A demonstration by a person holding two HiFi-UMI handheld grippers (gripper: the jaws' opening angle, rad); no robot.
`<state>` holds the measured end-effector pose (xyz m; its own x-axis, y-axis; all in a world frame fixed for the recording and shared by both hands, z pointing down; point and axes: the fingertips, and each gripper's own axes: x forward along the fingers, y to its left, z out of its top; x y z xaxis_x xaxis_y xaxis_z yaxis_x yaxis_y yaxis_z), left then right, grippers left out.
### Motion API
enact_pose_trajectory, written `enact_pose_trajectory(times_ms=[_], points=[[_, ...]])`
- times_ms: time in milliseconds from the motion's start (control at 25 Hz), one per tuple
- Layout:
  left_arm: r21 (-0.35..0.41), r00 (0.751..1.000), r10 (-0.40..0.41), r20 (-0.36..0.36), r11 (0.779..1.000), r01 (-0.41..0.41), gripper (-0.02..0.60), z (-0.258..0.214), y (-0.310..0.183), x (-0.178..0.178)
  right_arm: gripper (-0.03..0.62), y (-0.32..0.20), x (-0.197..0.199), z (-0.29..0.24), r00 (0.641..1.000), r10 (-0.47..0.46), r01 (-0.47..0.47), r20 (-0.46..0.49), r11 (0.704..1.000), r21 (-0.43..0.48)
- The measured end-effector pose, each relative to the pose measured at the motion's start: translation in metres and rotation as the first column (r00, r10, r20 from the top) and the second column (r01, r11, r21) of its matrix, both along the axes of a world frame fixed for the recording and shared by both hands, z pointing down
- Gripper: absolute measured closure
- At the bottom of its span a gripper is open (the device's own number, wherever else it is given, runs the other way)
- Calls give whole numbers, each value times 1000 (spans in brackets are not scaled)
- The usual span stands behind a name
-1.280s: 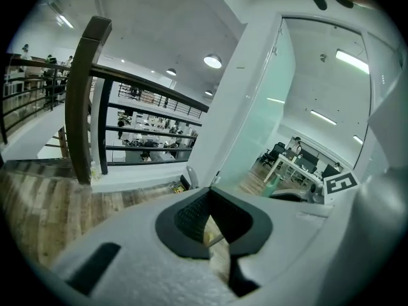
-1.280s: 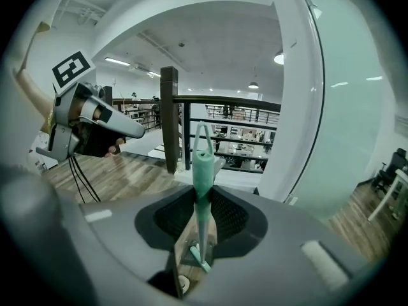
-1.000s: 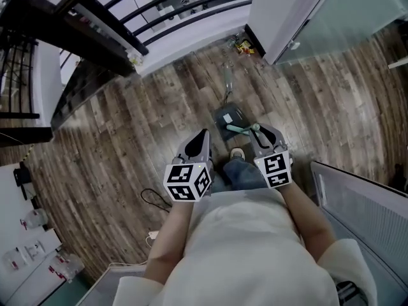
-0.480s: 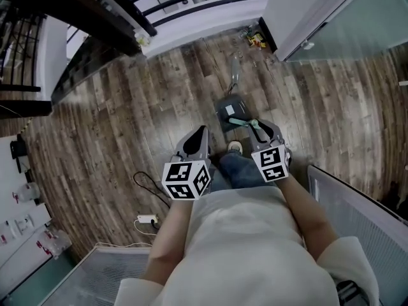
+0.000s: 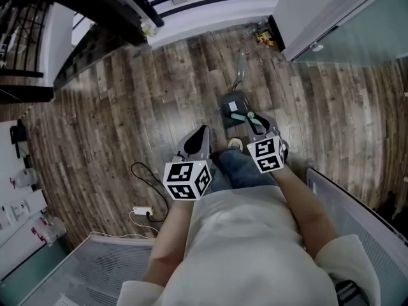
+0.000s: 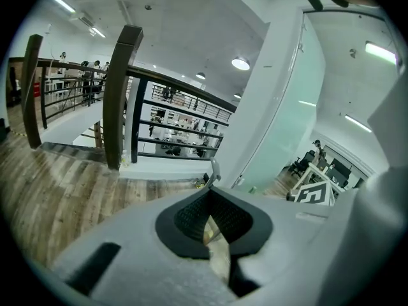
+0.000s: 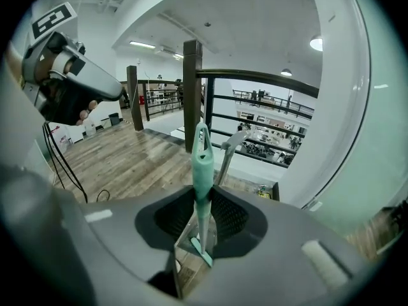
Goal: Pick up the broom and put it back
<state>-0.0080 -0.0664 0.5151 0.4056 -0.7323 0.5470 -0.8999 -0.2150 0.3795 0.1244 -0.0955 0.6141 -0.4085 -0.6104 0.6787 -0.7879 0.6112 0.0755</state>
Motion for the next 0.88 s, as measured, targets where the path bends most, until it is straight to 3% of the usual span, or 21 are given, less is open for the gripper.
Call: enact_pose_trajectory(times_ms=[880], points=[[-36,999,-54,9,998,54,577,12,-2,-16,500,-48,-20,26,1000,-12,11,-27,999,-33]])
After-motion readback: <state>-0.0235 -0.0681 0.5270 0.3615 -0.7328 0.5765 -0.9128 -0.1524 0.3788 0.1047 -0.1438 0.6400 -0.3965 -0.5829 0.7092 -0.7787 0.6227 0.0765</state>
